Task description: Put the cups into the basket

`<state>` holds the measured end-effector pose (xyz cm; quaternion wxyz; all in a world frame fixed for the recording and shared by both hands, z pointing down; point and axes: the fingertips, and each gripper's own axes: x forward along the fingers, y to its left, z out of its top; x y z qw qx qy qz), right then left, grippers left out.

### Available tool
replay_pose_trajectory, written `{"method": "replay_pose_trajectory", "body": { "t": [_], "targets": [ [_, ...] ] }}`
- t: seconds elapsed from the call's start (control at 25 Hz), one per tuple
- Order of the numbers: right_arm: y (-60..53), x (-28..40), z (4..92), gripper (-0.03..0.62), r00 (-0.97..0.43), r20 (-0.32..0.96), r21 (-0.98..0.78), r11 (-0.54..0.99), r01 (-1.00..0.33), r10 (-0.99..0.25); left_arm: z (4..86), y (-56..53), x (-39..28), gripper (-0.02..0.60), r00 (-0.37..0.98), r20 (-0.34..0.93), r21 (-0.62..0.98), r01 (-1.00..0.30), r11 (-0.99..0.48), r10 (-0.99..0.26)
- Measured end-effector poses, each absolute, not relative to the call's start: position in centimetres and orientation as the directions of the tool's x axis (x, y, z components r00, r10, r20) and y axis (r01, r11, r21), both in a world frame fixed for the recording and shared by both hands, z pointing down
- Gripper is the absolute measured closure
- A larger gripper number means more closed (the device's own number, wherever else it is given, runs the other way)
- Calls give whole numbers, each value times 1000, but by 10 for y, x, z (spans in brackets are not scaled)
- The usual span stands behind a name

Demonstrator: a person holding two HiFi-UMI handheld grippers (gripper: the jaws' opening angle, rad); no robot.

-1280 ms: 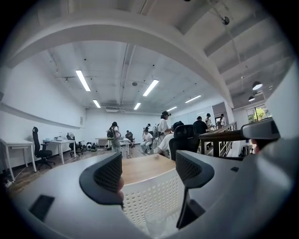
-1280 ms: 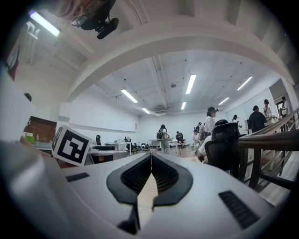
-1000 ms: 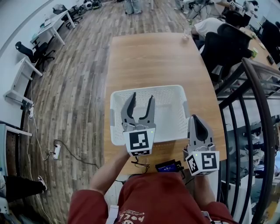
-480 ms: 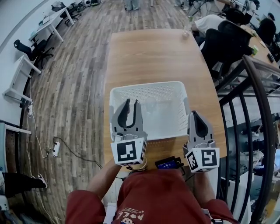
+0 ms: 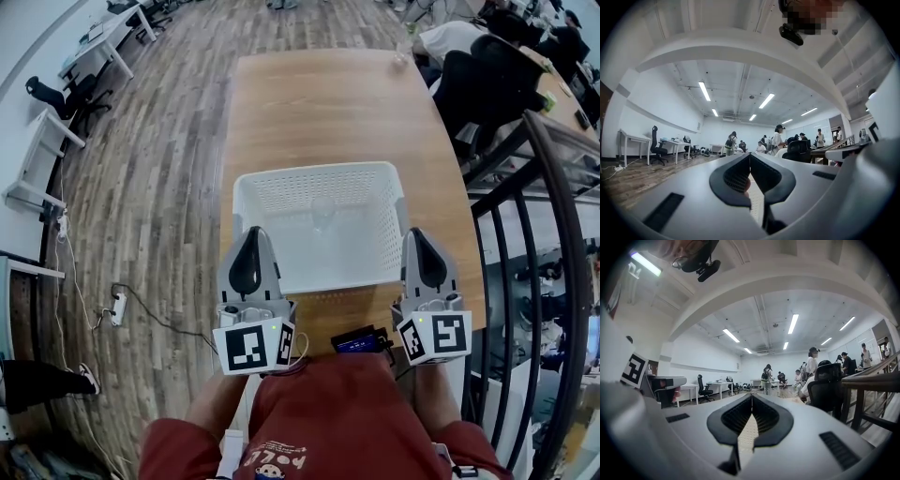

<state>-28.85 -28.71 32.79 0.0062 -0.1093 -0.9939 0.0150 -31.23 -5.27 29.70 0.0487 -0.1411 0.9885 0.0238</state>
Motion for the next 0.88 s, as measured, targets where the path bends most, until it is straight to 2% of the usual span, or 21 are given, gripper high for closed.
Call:
{"method": "replay_pose_trajectory", "body": {
  "t": [0.2,0.52,0.88],
  "targets": [
    [-284,-287,325,583,-973,-2,-35,972,230,230,298,-49,-292,574,-948,-122,20,-298,954,-294],
    [-266,-283,320,583,-956,-44,-16,956,292,291,319,-34,-282,574,-965,-58,80,-259,962,-255],
    [-256,-282,317,583,-950,-49,-1,951,309,309,320,-35,-278,574,-961,-52,95,-276,956,-272]
  ]
}}
